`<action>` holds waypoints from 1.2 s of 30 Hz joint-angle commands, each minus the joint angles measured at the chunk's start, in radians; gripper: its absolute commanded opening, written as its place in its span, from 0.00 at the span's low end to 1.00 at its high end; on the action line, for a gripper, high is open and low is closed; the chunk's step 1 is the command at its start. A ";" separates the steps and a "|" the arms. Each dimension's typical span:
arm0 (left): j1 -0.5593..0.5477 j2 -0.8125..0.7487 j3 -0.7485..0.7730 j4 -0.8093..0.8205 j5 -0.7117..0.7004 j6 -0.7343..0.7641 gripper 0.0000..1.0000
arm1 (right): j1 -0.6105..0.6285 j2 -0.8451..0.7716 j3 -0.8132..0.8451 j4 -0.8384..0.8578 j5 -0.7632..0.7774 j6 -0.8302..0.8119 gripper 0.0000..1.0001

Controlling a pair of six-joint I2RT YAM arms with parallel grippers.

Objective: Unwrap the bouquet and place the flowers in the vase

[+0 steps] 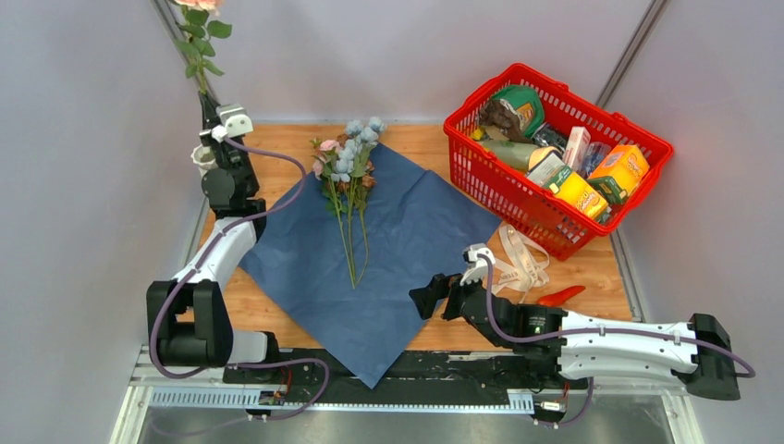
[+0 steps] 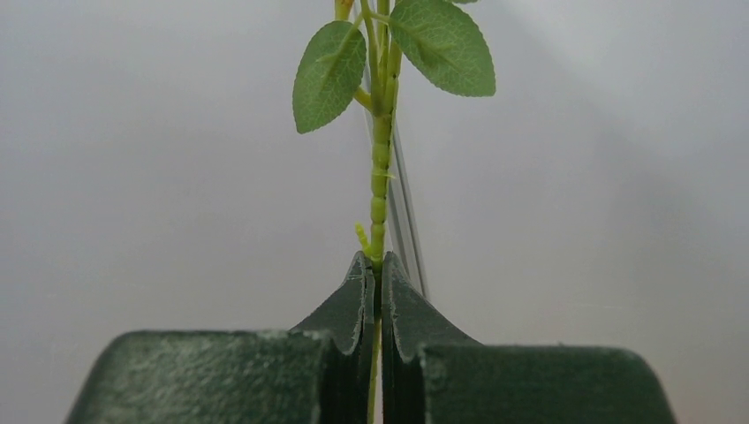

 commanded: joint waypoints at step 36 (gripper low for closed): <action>0.005 -0.141 -0.158 -0.127 -0.254 -0.129 0.60 | 0.005 -0.191 -0.023 0.025 -0.049 -0.014 1.00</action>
